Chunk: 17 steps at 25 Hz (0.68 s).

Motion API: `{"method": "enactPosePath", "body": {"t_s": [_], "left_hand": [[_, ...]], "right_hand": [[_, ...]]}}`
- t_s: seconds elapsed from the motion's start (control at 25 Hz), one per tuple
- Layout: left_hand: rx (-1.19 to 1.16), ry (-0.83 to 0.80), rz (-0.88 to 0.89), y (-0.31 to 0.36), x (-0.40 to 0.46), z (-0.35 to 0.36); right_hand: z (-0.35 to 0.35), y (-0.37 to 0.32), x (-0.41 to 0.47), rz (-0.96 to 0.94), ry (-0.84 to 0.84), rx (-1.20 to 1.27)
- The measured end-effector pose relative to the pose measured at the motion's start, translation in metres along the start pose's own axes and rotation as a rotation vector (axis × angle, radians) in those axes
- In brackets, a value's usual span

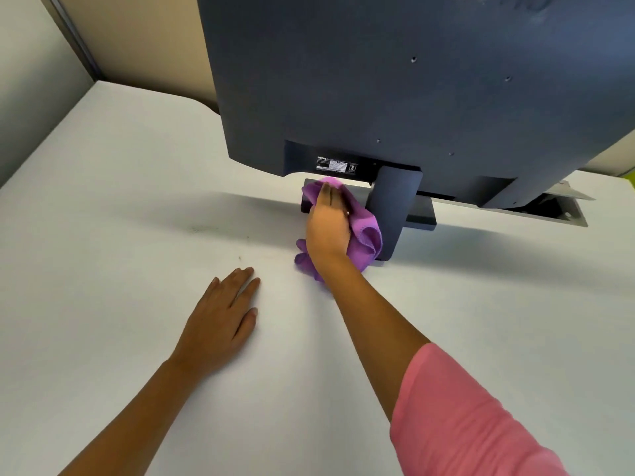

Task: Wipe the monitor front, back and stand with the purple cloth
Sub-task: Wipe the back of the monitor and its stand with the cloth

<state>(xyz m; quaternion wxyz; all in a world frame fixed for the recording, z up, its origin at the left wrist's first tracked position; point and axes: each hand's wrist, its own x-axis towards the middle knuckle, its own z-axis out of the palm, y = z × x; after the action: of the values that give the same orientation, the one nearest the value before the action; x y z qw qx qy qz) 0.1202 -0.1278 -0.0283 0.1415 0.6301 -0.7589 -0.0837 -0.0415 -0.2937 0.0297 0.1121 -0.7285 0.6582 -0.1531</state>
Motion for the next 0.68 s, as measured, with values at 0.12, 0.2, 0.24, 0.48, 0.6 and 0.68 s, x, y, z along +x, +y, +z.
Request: {"method": "enactPosePath", "body": {"t_s": [0.12, 0.2, 0.24, 0.48, 0.6, 0.68], "left_hand": [[-0.001, -0.014, 0.018, 0.001, -0.002, -0.001], [-0.004, -0.019, 0.020, 0.001, -0.002, -0.002], [-0.003, -0.023, 0.022, 0.000, -0.001, -0.003], [-0.011, -0.038, 0.027, -0.002, 0.001, -0.003], [-0.015, -0.045, 0.029, -0.002, 0.000, -0.004], [-0.015, -0.057, 0.027, -0.003, 0.000, -0.003]], "right_hand": [[0.005, 0.001, 0.032, 0.026, -0.186, -0.112], [0.009, 0.001, 0.032, 0.114, -0.285, -0.134], [0.012, 0.002, 0.028, 0.189, -0.279, -0.115], [0.005, -0.006, 0.010, 0.356, -0.334, -0.271], [0.018, 0.000, -0.017, 0.253, -0.294, -0.375], [0.023, 0.003, -0.035, 0.260, -0.241, -0.372]]}}
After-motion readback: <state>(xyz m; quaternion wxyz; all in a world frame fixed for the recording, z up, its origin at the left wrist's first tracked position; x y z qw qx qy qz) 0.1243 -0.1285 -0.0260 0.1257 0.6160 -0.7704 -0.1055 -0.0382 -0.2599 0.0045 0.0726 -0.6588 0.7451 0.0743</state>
